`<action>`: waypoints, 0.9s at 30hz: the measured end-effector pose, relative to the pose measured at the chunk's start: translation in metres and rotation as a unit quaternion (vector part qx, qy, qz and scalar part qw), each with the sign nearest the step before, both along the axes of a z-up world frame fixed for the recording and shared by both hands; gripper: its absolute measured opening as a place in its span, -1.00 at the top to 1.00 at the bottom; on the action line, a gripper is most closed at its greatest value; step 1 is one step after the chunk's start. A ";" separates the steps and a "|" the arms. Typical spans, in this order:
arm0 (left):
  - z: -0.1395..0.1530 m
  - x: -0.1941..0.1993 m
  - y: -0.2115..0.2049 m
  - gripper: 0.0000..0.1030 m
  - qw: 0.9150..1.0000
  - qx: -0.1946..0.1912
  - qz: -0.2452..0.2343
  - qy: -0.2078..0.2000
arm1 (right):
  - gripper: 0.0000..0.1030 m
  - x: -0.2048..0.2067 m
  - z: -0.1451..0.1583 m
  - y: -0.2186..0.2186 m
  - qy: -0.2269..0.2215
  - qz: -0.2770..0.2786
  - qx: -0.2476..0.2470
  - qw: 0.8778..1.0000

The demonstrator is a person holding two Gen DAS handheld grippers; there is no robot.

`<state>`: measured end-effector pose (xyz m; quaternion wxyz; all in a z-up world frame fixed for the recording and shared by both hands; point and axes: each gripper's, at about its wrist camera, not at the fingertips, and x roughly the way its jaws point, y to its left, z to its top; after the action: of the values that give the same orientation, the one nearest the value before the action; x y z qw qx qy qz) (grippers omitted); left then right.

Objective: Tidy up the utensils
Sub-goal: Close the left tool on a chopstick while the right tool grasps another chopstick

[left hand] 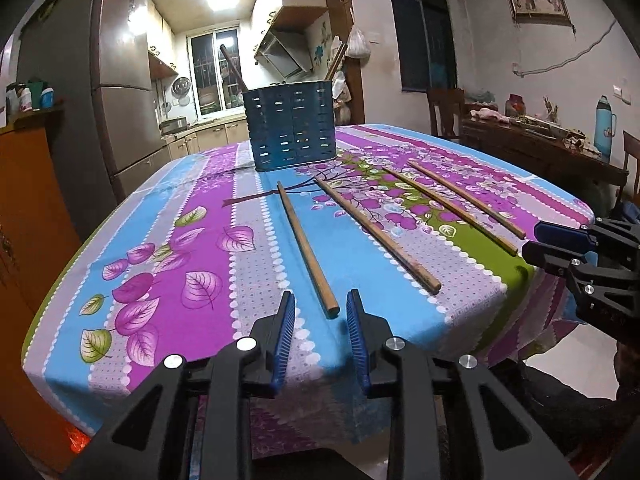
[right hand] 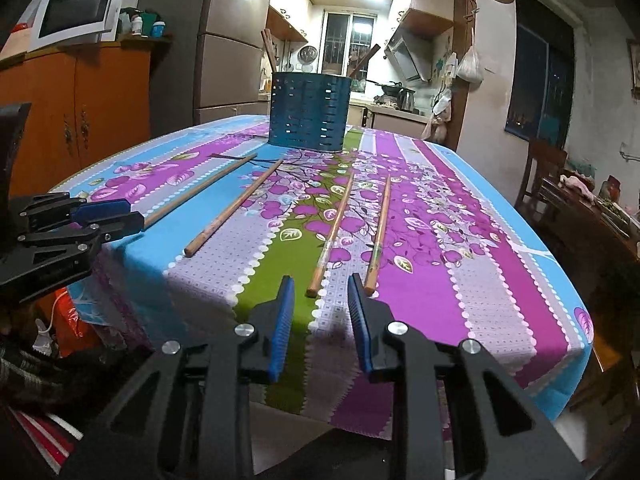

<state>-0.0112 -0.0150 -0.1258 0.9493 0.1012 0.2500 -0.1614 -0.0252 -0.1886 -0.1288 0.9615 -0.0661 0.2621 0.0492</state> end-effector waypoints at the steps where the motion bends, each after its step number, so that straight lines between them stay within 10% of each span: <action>1: -0.001 0.001 -0.001 0.45 1.000 0.002 0.001 0.000 | 0.49 0.001 -0.001 0.001 0.000 0.001 -0.002 1.000; 27: -0.004 0.018 -0.004 0.68 0.999 -0.008 0.035 0.020 | 0.88 0.017 -0.008 0.005 0.005 -0.015 0.031 0.999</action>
<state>0.0071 -0.0194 -0.1293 0.9498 0.0813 0.2714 -0.1325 -0.0077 -0.1839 -0.1373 0.9623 -0.0317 0.2665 0.0431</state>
